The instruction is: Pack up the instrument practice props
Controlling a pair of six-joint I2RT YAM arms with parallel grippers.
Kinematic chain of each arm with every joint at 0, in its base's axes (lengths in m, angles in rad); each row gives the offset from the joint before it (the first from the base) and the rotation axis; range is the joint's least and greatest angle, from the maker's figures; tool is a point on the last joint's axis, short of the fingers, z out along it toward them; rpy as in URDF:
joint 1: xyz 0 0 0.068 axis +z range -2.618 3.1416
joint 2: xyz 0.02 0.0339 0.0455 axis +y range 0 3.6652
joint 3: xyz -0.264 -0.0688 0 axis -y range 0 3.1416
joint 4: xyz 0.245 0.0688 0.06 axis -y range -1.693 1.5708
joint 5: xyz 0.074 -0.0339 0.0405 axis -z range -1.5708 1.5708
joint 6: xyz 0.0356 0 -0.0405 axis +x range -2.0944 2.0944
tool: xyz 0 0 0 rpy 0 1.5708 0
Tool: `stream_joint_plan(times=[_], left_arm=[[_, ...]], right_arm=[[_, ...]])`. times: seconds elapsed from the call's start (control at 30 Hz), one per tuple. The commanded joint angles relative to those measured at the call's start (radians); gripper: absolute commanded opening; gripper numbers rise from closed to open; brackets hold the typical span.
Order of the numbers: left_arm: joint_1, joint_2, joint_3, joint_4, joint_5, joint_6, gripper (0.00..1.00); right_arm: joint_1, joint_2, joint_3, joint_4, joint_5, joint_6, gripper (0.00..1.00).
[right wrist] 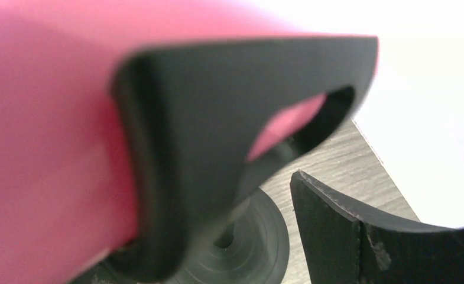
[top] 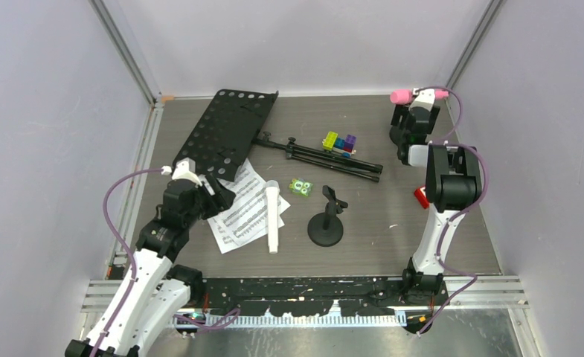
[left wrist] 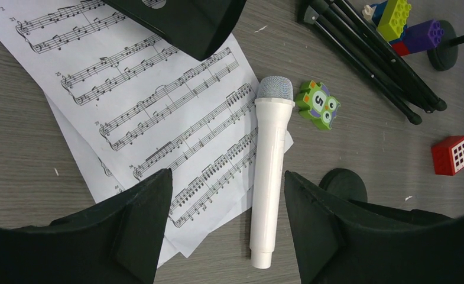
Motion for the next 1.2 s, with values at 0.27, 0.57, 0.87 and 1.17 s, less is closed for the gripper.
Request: stream_joint_plan(times=[0.27,0.57,0.87,1.17], left_arm=[[0.004,0.010,-0.008,0.047,0.013,-0.003,0.70],[0.004,-0.005,-0.015,0.045,0.006,-0.003,0.70],[0.004,-0.018,-0.003,0.048,0.009,0.001,0.71],[0.004,-0.089,0.004,0.046,0.049,0.039,0.71]], right_arm=[[-0.010,0.053,0.038,0.167,-0.069,0.010,0.47],[-0.019,0.058,-0.033,0.355,-0.065,0.033,0.02],[-0.019,-0.098,-0.033,0.273,-0.022,0.034,0.01],[-0.019,-0.357,0.008,0.049,-0.015,0.100,0.00]])
